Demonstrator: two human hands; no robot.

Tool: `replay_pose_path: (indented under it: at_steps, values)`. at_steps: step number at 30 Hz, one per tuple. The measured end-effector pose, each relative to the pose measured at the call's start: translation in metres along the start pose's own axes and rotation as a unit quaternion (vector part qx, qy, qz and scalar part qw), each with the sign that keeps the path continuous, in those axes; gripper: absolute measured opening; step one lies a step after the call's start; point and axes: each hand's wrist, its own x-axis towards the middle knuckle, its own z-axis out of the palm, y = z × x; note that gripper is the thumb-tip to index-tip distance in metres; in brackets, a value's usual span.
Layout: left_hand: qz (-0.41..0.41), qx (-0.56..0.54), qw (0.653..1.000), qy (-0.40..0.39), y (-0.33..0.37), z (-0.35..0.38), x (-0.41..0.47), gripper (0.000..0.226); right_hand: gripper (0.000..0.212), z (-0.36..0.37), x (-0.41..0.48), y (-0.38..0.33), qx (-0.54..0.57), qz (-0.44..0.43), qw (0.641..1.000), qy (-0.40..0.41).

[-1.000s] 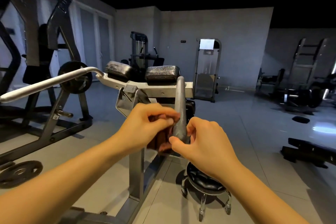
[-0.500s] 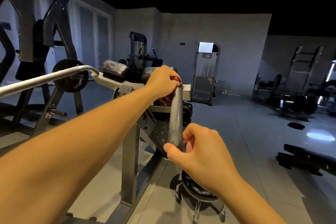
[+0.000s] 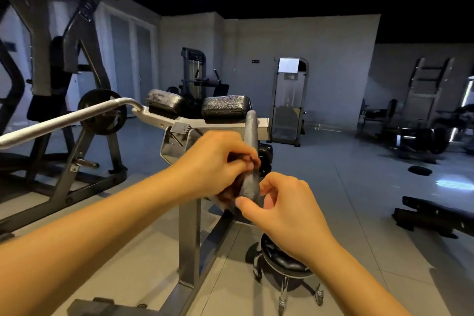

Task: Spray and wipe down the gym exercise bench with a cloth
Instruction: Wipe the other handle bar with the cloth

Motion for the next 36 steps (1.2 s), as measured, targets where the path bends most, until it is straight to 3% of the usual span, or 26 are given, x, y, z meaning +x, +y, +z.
replay_pose_path:
  at_steps: [5,8,12,16,21,25,29,36]
  values:
    - [-0.087,0.065,0.994,0.013,-0.034,0.010,0.072,0.015,0.036,-0.002,0.003,-0.001,-0.026,0.012,0.999,-0.026]
    - [-0.042,0.044,0.998,-0.003,-0.024,0.004,0.049,0.016,0.037,-0.002,0.002,0.001,-0.029,0.008,0.999,-0.023]
    - [0.028,-0.013,0.995,-0.090,0.004,-0.016,-0.012,0.018,0.036,-0.002,0.002,0.002,-0.022,-0.008,1.000,-0.011]
    - [0.002,-0.002,1.000,-0.024,-0.009,-0.005,0.010,0.018,0.038,-0.002,0.002,0.002,-0.026,-0.018,0.999,-0.011]
    - [-0.125,-0.031,0.988,0.089,-0.050,0.024,0.064,0.017,0.041,-0.008,0.007,0.005,-0.043,-0.007,0.999,-0.033]
    - [-0.091,-0.127,0.982,0.109,-0.035,0.032,0.021,0.018,0.050,-0.015,0.009,0.016,-0.032,-0.004,0.999,-0.036]
    - [-0.049,-0.126,0.989,0.065,-0.016,0.023,-0.023,0.022,0.067,-0.012,0.016,0.022,0.042,-0.013,0.997,-0.069]
    - [-0.075,0.016,0.997,0.022,-0.043,0.014,0.087,0.015,0.038,-0.015,0.027,0.023,0.083,-0.030,0.991,-0.101]
